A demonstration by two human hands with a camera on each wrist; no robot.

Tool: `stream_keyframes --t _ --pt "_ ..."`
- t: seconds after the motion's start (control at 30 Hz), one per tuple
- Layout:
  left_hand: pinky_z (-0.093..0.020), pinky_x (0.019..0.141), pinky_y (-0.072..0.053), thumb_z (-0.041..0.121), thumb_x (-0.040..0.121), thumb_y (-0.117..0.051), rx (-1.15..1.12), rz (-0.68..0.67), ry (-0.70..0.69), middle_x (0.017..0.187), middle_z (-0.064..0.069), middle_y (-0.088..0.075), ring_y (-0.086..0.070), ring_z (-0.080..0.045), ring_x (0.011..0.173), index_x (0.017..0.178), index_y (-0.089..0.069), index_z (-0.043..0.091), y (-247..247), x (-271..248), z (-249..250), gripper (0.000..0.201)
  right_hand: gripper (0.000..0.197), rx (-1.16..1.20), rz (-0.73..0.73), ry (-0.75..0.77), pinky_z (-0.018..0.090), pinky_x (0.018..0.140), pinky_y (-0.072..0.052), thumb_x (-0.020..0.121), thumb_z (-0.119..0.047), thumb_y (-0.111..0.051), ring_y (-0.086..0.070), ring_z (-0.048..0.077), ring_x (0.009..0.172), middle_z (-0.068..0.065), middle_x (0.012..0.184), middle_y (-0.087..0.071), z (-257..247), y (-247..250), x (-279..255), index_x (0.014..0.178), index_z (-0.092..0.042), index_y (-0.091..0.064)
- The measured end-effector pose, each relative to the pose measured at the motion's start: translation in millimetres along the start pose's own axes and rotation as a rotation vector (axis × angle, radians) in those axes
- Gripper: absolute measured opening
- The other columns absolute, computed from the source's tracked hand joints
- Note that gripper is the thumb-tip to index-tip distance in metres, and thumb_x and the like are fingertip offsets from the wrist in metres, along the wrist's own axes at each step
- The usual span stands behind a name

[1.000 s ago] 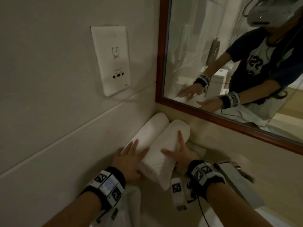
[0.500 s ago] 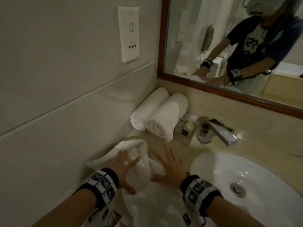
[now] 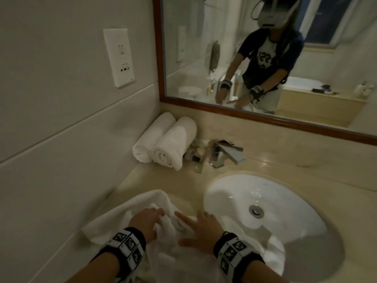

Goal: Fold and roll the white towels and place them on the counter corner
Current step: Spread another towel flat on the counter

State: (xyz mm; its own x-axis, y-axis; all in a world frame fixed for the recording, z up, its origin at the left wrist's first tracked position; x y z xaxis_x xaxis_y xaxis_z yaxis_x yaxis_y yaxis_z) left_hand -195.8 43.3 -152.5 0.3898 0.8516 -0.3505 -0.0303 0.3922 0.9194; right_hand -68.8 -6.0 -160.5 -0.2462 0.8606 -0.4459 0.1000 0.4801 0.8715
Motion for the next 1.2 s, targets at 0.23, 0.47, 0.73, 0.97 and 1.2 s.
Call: stream_keyframes --t 0.23,0.47,0.73,0.97,1.2 --pt "-0.026 0.112 -0.022 0.022 0.093 -0.046 0.096 0.134 -0.292 0.149 0.0 -0.033 -0.031 -0.016 0.137 0.142 -0.032 0.021 58.1 3.3 177.3 0.051 0.109 0.066 0.269 -0.239 0.046 0.109 -0.024 0.04 -0.092 0.0 -0.029 0.037 0.133 0.023 0.144 -0.029 132.4 51.8 -124.7 0.142 -0.053 0.002" --pt "-0.031 0.112 -0.027 0.021 0.092 -0.05 0.206 0.287 -0.555 0.148 -0.001 -0.031 -0.03 -0.021 0.136 0.142 -0.03 0.026 84.1 -38.3 419.8 0.055 0.128 0.042 0.495 -0.516 0.039 0.094 -0.038 0.024 -0.096 0.02 -0.051 0.031 0.105 0.016 0.115 -0.048 271.7 61.9 -325.2 0.143 -0.051 0.001" --pt "-0.035 0.113 -0.024 0.019 0.093 -0.045 0.269 0.322 -0.825 0.148 -0.008 -0.031 -0.028 -0.025 0.137 0.143 -0.034 0.025 56.7 -110.1 650.4 0.051 0.129 0.029 0.591 -0.812 0.036 0.087 -0.04 0.028 -0.095 0.023 -0.052 0.029 0.096 0.014 0.109 -0.049 383.4 24.8 -533.1 0.145 -0.045 0.003" --pt "-0.033 0.108 -0.034 0.015 0.099 -0.036 0.479 0.383 -0.785 0.143 -0.004 -0.035 -0.034 -0.022 0.132 0.143 -0.032 0.026 33.1 -64.1 687.4 0.046 0.127 0.165 0.428 -0.941 0.039 0.093 -0.039 0.031 -0.099 -0.001 -0.039 0.027 0.114 0.009 0.133 -0.033 440.2 -39.4 -551.2 0.142 -0.042 0.021" --pt "-0.034 0.111 -0.031 0.014 0.096 -0.04 0.543 0.28 -0.62 0.153 -0.007 -0.021 -0.026 -0.024 0.139 0.144 -0.029 0.023 -0.1 20.4 645.8 0.05 0.098 0.251 0.275 -0.76 0.057 0.109 -0.02 0.031 -0.097 -0.008 0.0 0.032 0.146 0.004 0.159 0.008 468.8 -65.0 -460.9 0.111 -0.067 0.04"
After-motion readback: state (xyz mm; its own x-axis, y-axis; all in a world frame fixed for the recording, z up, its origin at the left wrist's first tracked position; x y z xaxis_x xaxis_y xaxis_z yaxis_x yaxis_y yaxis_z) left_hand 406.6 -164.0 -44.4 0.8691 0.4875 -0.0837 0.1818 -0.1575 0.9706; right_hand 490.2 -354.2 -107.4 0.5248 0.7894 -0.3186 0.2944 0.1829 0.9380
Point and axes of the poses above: each hand's wrist, its own x-axis towards the middle knuckle, its own y-axis out of the back of the hand, z = x × y, the point moved 9 cm from there along x, towards the middle knuckle
